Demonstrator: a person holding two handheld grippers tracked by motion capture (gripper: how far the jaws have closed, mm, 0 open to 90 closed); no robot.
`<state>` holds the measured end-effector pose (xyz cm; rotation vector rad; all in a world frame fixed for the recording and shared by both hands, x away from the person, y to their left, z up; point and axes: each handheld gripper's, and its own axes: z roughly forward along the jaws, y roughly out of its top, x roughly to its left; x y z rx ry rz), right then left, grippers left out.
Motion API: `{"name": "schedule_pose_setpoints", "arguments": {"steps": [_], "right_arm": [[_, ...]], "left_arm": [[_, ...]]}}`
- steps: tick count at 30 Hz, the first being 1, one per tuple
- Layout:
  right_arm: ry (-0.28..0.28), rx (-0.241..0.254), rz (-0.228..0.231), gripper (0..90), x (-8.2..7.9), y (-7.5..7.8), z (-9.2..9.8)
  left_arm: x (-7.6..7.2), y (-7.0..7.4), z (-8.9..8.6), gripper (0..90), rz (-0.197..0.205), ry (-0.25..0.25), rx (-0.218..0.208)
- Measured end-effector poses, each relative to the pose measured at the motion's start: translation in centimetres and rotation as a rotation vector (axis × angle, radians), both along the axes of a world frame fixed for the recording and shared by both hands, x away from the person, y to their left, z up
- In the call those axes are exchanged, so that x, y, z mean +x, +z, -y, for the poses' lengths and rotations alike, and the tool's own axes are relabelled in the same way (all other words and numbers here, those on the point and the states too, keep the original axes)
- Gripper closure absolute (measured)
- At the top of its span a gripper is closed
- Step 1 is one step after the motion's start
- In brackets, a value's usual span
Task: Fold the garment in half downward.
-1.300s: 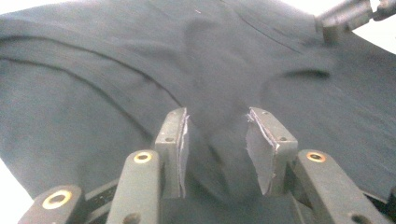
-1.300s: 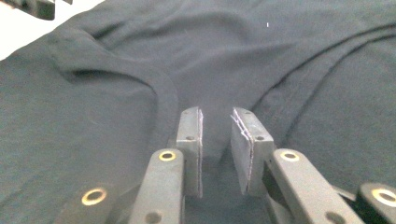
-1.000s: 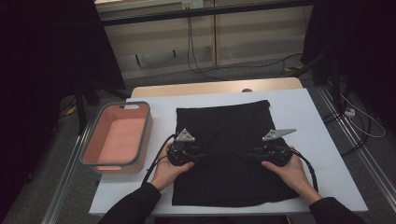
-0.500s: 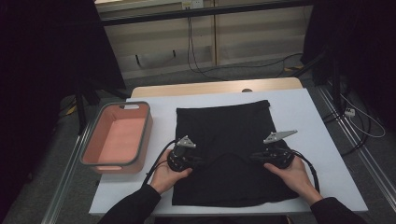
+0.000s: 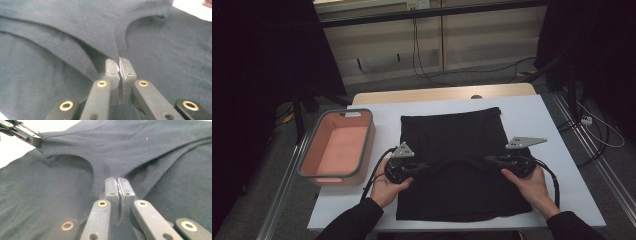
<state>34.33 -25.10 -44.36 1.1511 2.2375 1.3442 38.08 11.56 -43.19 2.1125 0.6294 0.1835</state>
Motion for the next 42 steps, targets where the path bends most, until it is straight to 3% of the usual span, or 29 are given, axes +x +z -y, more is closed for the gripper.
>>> {"name": "schedule_pose_setpoints", "arguments": {"steps": [6, 15, 27, 42], "right_arm": [[-0.012, 0.045, 0.063, 87.9, -0.5, 1.1, 0.6], [0.004, 0.070, 0.097, 87.9, -1.2, 2.3, 0.6], [0.024, 0.063, 0.094, 88.0, -2.7, 2.5, 0.5], [0.038, 0.043, 0.075, 88.0, -5.5, 2.1, 0.7]], "left_arm": [[0.1, 0.7, -0.7, 87.4, 0.025, 0.015, -0.081], [-0.6, 1.8, -1.1, 87.4, 0.061, 0.014, -0.122], [-2.4, 2.1, -1.5, 87.4, 0.059, -0.018, -0.117], [-4.7, 1.7, -2.0, 87.4, 0.012, -0.055, -0.102]]}}
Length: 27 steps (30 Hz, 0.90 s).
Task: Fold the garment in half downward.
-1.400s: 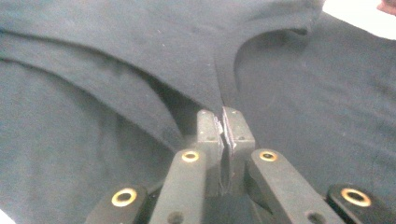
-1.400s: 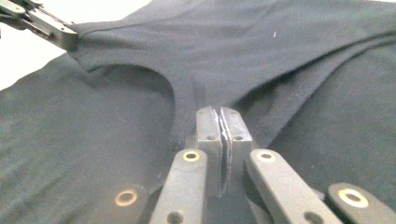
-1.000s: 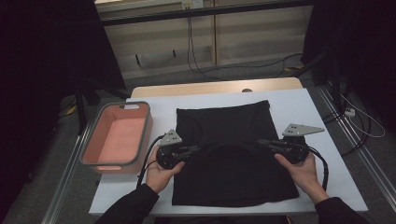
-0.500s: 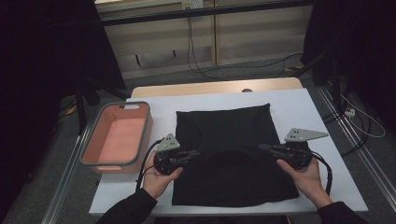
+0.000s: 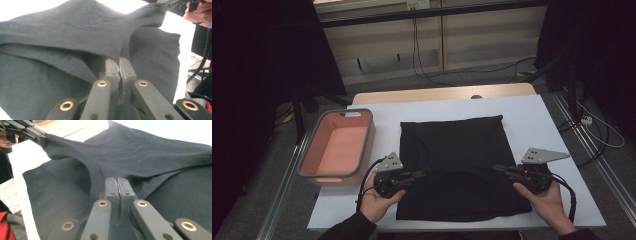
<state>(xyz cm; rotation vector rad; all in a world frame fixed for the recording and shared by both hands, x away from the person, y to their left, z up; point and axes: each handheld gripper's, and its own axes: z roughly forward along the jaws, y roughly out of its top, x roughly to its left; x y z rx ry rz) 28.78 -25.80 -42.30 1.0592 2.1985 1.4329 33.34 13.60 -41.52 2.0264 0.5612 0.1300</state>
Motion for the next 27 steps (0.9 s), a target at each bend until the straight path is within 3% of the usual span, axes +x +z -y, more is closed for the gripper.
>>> {"name": "schedule_pose_setpoints", "arguments": {"steps": [6, 27], "right_arm": [[0.000, -0.034, 0.002, 87.9, -0.9, -0.2, -0.3], [0.031, -0.037, -0.028, 87.9, -4.1, -0.6, -0.3]], "left_arm": [[-1.0, -0.2, -0.1, 87.4, -0.005, -0.022, 0.024], [-3.7, -0.8, -0.5, 87.4, -0.040, -0.063, 0.067]]}}
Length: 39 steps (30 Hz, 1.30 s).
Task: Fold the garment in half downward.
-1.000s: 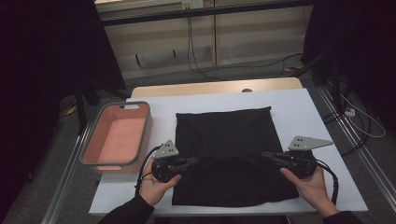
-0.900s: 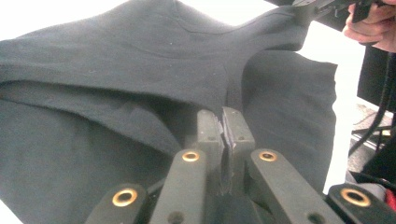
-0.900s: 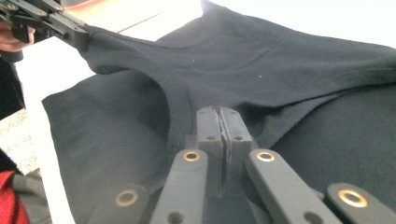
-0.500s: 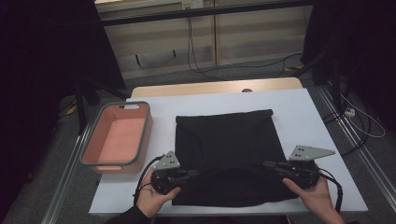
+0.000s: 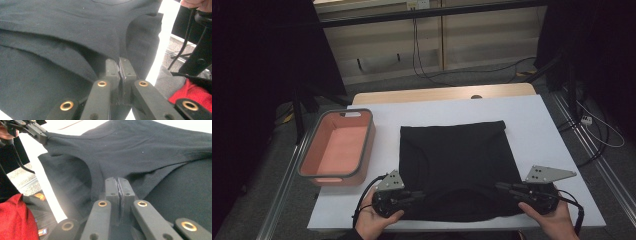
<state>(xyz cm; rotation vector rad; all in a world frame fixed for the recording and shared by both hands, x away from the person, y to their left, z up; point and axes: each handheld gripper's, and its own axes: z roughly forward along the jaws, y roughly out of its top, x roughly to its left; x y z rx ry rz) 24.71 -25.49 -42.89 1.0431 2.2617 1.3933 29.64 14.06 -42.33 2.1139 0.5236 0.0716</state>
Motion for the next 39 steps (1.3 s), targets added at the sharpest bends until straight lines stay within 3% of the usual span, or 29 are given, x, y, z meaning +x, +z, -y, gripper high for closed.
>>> {"name": "schedule_pose_setpoints", "arguments": {"steps": [15, 26, 31, 39], "right_arm": [[0.021, 0.000, -0.017, 87.8, -1.7, -0.2, -0.1], [0.010, -0.027, -0.035, 86.0, -1.2, -0.8, -0.2], [-0.004, -0.040, -0.038, 76.2, -1.0, -1.0, -0.4], [-0.029, -0.064, -0.016, 60.5, -0.4, -1.2, -0.9]], "left_arm": [[-1.5, -0.2, 0.0, 87.4, -0.015, -0.029, 0.011], [-0.7, -1.1, -0.1, 84.9, -0.042, -0.019, 0.032], [-0.3, -1.1, -0.3, 74.3, -0.031, -0.001, 0.031], [0.9, -1.5, -0.3, 46.9, 0.004, 0.069, 0.053]]}}
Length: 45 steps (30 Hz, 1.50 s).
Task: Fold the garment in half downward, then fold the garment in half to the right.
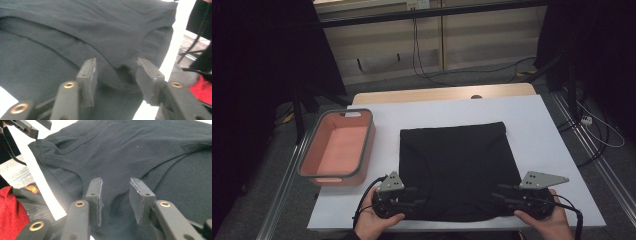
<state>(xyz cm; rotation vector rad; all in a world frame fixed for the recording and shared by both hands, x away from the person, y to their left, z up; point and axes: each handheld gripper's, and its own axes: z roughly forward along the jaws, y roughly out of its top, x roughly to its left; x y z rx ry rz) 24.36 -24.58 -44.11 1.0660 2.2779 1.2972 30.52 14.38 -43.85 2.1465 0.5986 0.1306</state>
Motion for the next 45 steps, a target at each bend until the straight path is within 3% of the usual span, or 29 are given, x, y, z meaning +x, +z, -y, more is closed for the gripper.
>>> {"name": "schedule_pose_setpoints", "arguments": {"steps": [7, 11, 20, 28, 35, 40, 45], "right_arm": [[0.005, -0.002, 0.006, 48.7, 1.2, -0.3, -1.3], [0.002, 0.004, 0.008, 42.7, 1.5, -0.4, -1.6], [0.013, 0.024, 0.025, 33.9, 1.9, -0.3, -2.9], [0.052, 0.021, 0.043, 26.1, 2.6, -0.3, -5.3], [0.084, 0.030, 0.036, 23.9, 3.4, -0.2, -7.6], [0.113, 0.033, 0.035, 23.6, 3.8, -0.2, -9.2], [0.157, 0.041, 0.032, 22.7, 3.9, -0.2, -10.7]], "left_arm": [[1.2, -0.3, -0.2, 25.1, 0.052, 0.073, 0.015], [1.8, -0.4, -0.3, 20.9, 0.088, 0.096, 0.027], [3.0, -0.7, 0.0, 9.3, 0.105, 0.146, 0.035], [3.7, -0.8, -0.1, 9.8, 0.116, 0.174, 0.021], [4.3, -0.9, -0.3, 8.7, 0.092, 0.178, 0.018], [4.7, -0.7, -0.2, 10.4, 0.099, 0.183, 0.020], [5.7, -0.4, -0.1, 11.8, 0.086, 0.213, 0.004]]}}
